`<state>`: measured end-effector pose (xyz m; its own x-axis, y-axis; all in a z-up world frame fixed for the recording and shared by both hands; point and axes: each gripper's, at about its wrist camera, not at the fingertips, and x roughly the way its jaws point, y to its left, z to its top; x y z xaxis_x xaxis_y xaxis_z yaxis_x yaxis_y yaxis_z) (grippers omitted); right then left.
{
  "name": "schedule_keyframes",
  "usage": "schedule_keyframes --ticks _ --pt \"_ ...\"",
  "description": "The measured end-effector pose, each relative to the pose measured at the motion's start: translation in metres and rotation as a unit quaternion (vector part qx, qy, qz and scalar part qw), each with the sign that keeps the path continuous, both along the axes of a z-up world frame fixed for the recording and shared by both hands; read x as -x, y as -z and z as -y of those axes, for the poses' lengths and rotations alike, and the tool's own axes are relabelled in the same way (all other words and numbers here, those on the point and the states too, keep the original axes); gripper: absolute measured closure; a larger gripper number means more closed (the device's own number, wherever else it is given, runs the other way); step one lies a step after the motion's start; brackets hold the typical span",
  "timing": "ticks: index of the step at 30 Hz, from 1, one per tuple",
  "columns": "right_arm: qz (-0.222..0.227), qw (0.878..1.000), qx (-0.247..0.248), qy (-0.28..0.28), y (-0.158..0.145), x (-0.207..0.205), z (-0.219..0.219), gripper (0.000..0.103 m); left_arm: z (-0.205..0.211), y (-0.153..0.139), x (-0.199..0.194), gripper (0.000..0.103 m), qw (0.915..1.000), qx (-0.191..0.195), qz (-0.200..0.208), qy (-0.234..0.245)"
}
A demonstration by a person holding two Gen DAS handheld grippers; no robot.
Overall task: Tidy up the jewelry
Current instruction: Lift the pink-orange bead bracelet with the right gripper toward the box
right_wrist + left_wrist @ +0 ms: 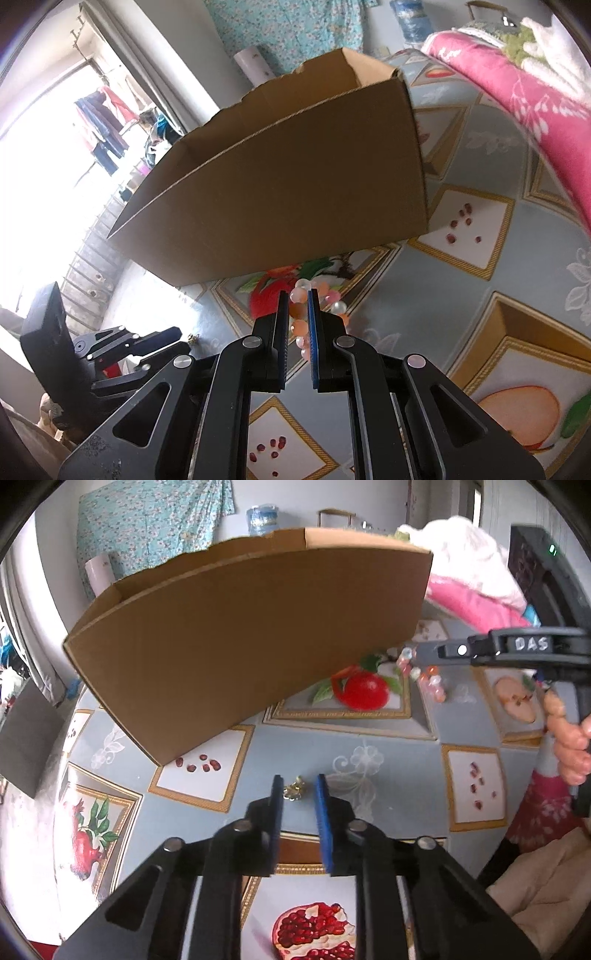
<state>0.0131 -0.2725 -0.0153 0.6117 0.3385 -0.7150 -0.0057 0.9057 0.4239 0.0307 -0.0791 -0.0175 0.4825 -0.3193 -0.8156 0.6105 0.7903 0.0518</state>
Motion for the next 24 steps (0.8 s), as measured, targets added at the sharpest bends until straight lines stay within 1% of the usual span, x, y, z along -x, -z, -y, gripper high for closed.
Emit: schedule_keyframes --ticks 1,3,8,11,15,18,21,24 --pt "0.0 1.0 -0.001 -0.002 0.0 0.0 -0.001 0.095 0.001 0.001 0.0 0.095 1.0 -0.004 0.0 0.0" --pt "0.0 1.0 -0.002 -0.003 0.0 0.0 -0.001 0.095 0.001 0.002 0.0 0.101 0.9999 -0.008 0.006 -0.001" --pt "0.006 1.0 -0.008 0.002 -0.003 0.004 0.002 0.095 0.001 0.001 0.002 0.103 0.9998 -0.006 0.016 0.0" --pt "0.014 1.0 -0.01 0.007 -0.008 0.008 0.008 0.095 -0.003 -0.006 0.006 0.103 0.9997 0.005 0.025 0.0" --pt "0.028 0.999 -0.014 0.013 -0.017 0.016 0.014 0.095 -0.013 -0.023 0.008 0.103 0.999 0.029 0.034 -0.008" --pt "0.042 0.999 -0.024 0.016 -0.027 0.024 0.02 0.095 -0.022 -0.04 0.01 0.103 0.9977 0.045 0.048 -0.015" --pt "0.059 0.997 -0.04 0.015 -0.038 0.03 0.025 0.095 -0.027 -0.061 0.015 0.103 0.9957 0.064 0.064 -0.019" --pt "0.077 0.996 -0.054 0.011 -0.05 0.034 0.025 0.095 -0.032 -0.089 0.02 0.103 0.9918 0.094 0.085 -0.018"
